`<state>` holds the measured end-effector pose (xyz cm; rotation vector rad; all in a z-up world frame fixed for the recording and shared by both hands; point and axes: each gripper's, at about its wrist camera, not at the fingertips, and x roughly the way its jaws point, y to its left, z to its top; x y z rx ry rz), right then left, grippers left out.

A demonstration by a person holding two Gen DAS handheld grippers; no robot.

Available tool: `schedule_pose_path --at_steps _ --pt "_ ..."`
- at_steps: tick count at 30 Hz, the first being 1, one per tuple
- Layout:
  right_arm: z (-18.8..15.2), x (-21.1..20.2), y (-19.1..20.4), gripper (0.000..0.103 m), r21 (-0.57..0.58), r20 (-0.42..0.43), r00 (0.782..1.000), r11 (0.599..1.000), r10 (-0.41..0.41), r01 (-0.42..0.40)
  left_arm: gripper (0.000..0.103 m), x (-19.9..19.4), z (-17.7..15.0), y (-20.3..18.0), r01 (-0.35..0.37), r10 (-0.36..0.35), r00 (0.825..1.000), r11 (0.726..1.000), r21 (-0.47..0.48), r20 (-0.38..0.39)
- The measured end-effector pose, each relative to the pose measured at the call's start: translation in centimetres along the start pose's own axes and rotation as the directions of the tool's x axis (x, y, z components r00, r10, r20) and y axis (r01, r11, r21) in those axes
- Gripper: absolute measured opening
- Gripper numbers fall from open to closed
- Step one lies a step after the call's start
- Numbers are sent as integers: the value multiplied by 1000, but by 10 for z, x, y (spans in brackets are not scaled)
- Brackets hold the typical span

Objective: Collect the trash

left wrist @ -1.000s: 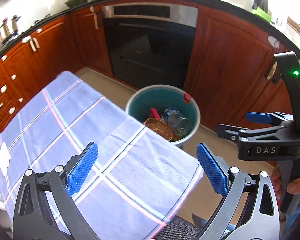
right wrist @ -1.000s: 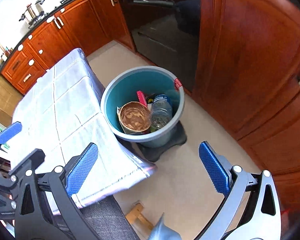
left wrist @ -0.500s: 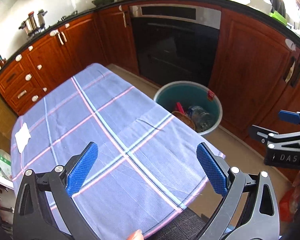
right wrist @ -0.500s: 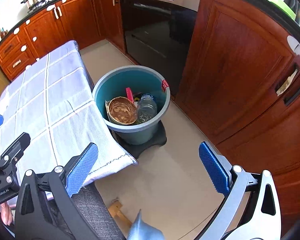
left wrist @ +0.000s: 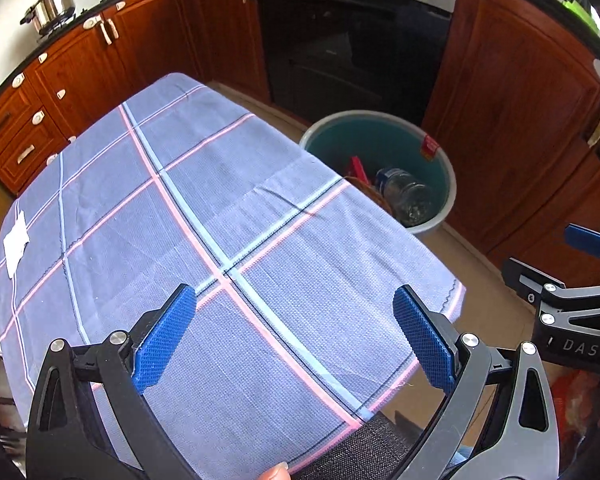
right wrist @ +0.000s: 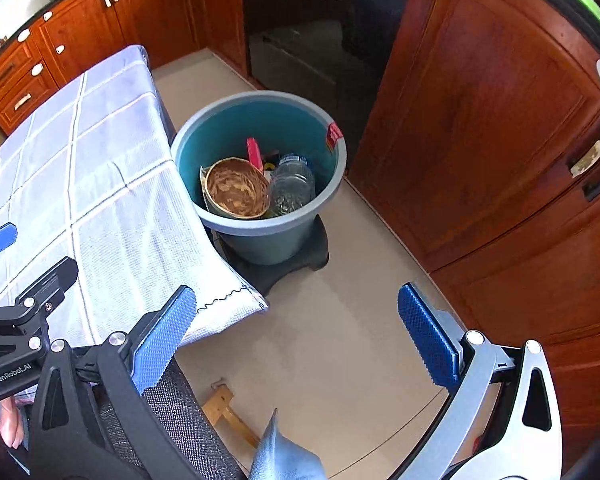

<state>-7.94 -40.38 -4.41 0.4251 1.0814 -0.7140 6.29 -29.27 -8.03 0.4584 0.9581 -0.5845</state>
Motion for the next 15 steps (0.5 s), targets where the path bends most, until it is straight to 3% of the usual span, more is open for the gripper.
schedule_pose_path --at_steps 15 --pt "2 10 4 97 -2 -17 1000 1000 9 -9 99 5 2 3 2 -2 1000 1000 -1 -7"
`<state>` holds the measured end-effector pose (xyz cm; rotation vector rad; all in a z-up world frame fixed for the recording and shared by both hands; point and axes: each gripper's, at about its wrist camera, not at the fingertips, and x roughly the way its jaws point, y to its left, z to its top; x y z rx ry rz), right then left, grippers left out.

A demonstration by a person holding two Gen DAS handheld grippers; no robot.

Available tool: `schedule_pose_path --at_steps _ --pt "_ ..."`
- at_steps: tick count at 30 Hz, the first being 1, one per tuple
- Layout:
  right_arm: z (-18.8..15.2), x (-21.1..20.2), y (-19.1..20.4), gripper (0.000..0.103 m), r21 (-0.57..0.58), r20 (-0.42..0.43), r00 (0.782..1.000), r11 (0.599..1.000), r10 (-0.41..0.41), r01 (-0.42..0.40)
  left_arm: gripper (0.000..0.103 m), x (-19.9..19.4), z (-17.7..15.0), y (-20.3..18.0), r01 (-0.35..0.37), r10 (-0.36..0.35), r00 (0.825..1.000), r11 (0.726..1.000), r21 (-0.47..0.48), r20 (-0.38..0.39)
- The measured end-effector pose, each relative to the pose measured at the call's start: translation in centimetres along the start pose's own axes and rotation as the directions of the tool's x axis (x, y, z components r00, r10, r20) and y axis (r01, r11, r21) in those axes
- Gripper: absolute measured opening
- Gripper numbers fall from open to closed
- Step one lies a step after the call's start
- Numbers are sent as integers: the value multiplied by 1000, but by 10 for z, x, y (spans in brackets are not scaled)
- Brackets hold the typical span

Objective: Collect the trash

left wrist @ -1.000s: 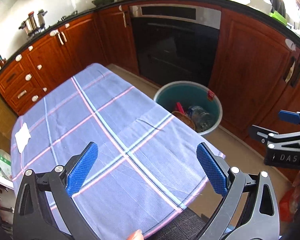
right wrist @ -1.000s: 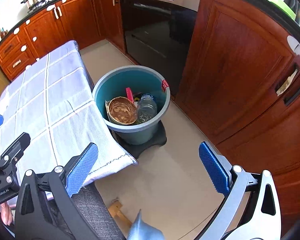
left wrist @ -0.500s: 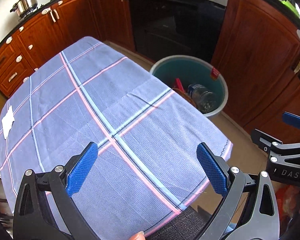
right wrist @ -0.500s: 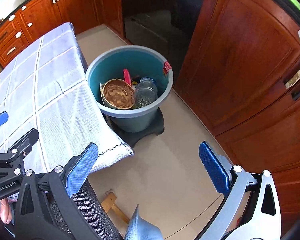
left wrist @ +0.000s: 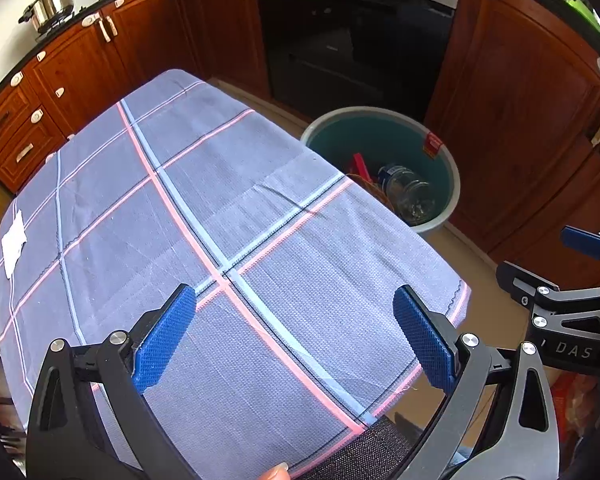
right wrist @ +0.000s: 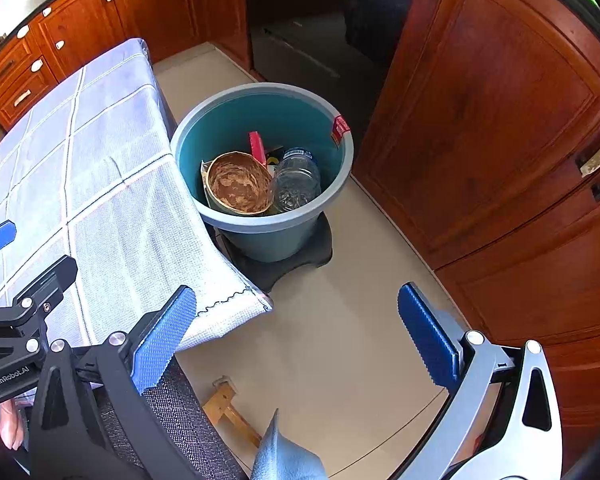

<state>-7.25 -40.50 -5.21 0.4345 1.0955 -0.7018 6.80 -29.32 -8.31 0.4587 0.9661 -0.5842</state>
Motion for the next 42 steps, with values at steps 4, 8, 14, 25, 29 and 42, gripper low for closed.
schedule_pose_path --at_steps 4,8,14,25,29,42 --pt "0 -3 0 97 4 6 1000 1000 5 -5 99 -3 0 -1 -3 3 1000 1000 6 8" --pt "-1 -4 1 97 6 8 1000 1000 4 -4 99 -5 1 -1 -9 8 1000 1000 10 14" --pt "-1 -5 1 97 5 9 1000 1000 8 -8 99 -6 2 1 -11 11 1000 1000 4 15" --pt "-1 -5 0 97 7 7 1000 1000 11 -11 99 -5 1 1 -12 12 1000 1000 3 12" --pt "-2 -4 0 97 8 4 1000 1000 8 -8 99 -4 0 1 -12 12 1000 1000 4 11" --pt "-3 -3 0 97 6 3 1000 1000 8 -8 99 -5 0 0 -12 12 1000 1000 3 11"
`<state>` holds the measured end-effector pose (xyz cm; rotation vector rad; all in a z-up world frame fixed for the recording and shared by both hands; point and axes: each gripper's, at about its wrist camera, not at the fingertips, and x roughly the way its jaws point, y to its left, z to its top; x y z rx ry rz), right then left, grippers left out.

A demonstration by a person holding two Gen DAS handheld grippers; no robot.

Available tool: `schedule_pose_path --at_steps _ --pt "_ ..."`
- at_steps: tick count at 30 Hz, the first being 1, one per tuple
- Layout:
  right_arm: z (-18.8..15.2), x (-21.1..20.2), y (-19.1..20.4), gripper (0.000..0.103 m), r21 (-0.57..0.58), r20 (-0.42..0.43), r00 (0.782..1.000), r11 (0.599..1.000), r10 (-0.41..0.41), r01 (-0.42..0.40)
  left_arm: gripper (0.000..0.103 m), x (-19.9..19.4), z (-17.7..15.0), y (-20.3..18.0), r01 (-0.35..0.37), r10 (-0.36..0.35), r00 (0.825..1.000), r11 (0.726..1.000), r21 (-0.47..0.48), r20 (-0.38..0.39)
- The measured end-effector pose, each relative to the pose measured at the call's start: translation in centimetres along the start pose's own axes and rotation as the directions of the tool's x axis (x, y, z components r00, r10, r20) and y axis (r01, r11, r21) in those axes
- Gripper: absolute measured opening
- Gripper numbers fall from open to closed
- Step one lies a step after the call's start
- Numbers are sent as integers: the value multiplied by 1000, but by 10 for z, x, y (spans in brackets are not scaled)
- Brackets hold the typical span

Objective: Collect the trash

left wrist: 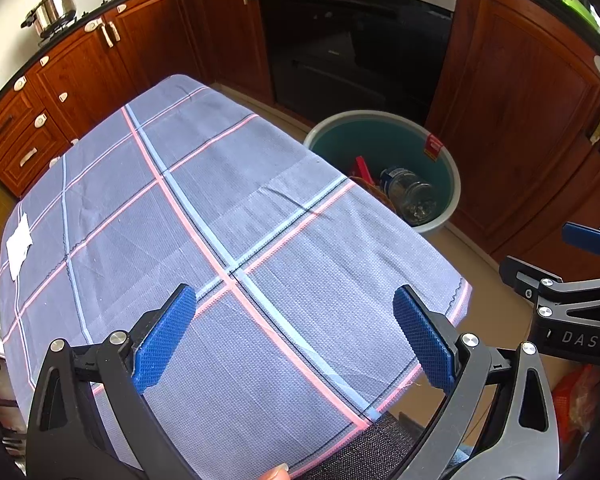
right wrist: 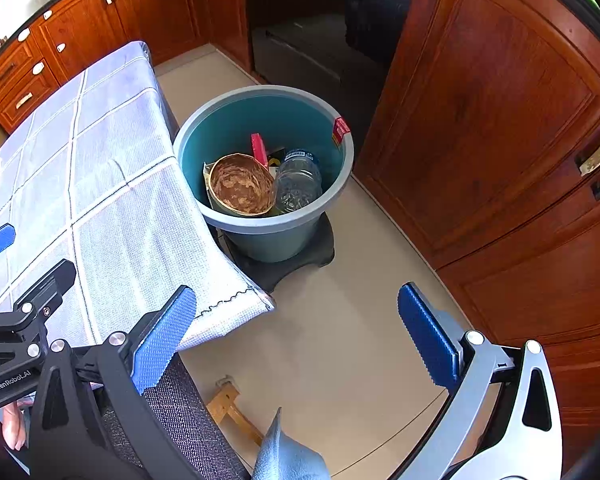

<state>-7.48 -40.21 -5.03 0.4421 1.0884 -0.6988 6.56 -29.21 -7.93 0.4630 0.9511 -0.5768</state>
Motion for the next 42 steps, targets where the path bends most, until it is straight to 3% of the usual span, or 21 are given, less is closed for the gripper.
schedule_pose_path --at_steps 42 --pt "0 0 -9 97 5 2 1000 1000 -5 5 99 -7 4 -10 31 -32 999 997 65 5"
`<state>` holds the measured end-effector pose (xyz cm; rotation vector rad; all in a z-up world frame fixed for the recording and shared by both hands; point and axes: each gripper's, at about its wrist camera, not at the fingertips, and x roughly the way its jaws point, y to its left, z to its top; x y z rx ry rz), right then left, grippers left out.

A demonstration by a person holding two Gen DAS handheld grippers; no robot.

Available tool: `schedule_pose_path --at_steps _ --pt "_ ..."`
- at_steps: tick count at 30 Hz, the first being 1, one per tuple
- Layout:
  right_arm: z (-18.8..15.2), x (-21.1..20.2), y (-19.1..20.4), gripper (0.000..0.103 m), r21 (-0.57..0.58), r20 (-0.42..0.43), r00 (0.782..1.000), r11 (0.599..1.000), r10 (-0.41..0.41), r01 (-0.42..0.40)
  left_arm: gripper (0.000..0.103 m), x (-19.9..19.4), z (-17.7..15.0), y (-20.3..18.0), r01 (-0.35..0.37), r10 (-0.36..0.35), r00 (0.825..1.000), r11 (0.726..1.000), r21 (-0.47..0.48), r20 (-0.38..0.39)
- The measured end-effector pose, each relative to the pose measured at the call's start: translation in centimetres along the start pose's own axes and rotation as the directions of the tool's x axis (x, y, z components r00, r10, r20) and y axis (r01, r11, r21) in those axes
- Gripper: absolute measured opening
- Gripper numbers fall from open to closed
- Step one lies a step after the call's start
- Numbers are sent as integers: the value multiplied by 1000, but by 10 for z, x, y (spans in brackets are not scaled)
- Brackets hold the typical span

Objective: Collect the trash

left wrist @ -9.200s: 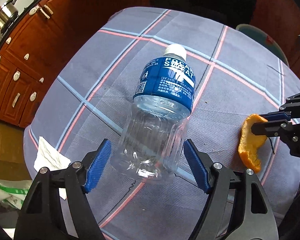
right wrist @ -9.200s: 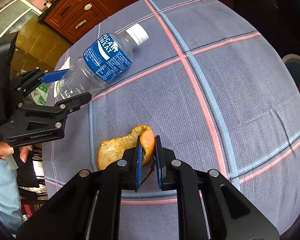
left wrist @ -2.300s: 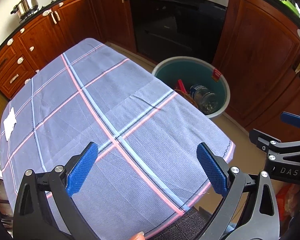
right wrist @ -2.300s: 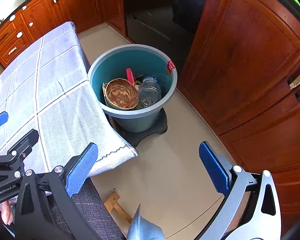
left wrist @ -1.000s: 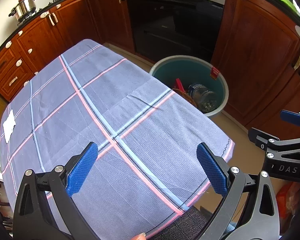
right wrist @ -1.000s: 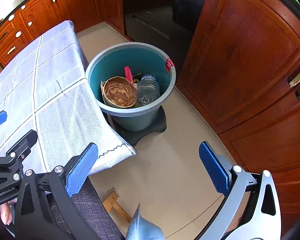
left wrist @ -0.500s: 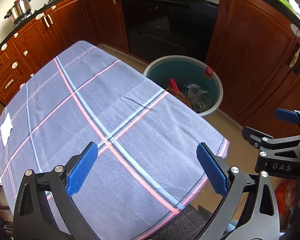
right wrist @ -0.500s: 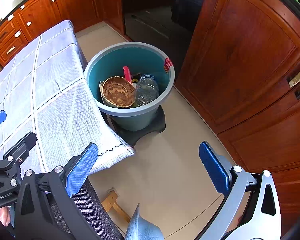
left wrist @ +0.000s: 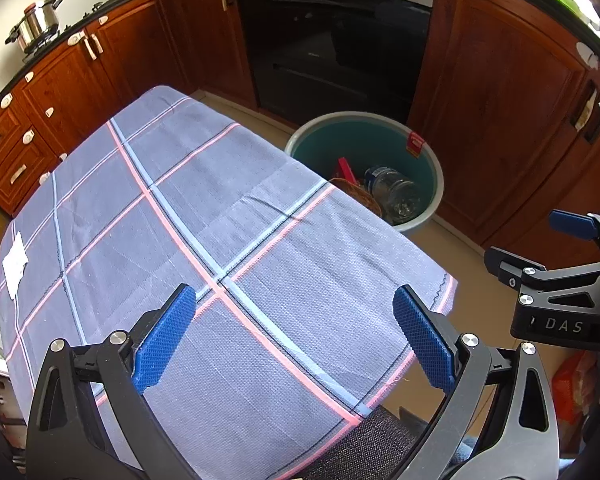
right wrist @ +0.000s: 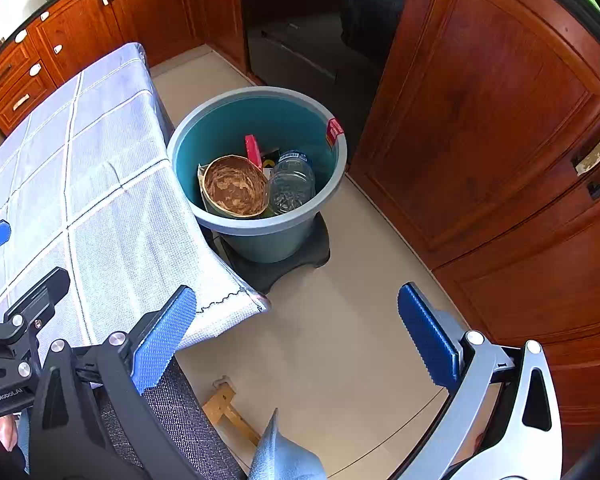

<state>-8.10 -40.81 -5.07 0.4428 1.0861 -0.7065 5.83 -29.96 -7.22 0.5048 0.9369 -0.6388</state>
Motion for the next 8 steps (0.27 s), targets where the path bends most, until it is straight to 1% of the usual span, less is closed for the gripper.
schedule_pose_path --at_steps 3,8 --pt "0 0 0 97 0 -1 1000 1000 -1 1 99 0 0 1 -18 18 1000 1000 -1 0" --pt "1 -2 1 97 -4 -2 1000 1000 -2 2 99 1 0 3 -19 19 1000 1000 -7 -8"
